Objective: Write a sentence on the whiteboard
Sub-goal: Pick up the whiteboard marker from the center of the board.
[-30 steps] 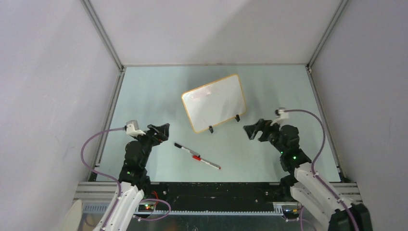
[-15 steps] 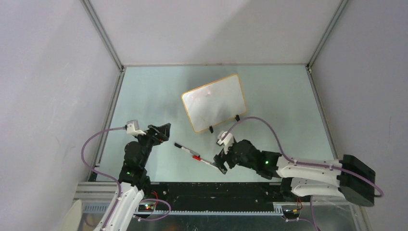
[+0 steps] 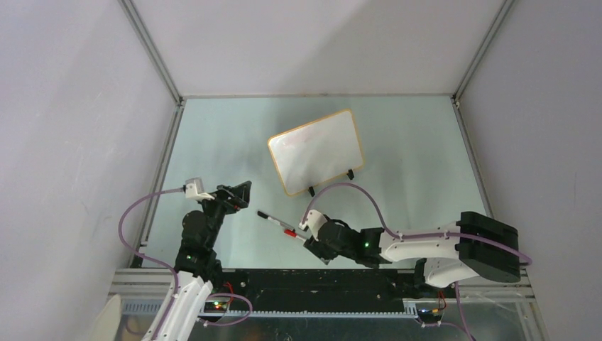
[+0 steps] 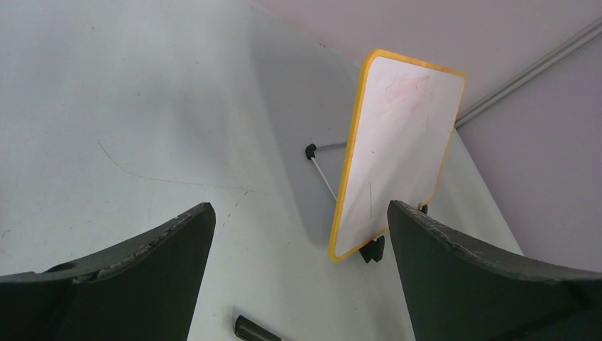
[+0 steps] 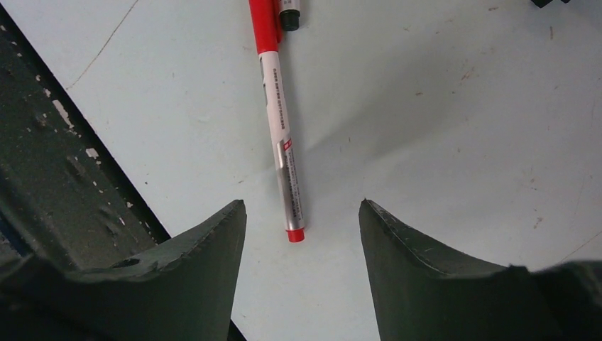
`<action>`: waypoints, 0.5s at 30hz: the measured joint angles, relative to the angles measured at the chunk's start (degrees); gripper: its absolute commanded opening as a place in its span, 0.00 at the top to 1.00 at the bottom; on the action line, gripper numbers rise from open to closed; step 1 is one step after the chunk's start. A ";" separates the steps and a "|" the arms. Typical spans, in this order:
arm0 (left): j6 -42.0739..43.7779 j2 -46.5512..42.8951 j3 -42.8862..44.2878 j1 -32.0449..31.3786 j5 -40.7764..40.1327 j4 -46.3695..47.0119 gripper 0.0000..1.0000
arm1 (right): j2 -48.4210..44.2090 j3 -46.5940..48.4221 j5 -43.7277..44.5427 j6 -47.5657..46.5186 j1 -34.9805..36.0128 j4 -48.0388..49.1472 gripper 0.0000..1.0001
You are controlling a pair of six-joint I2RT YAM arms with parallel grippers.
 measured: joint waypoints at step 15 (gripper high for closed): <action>-0.15 0.09 0.00 0.00 -0.59 -0.74 0.04 | 9.79 15.04 1.68 -0.57 -1.44 -1.73 0.37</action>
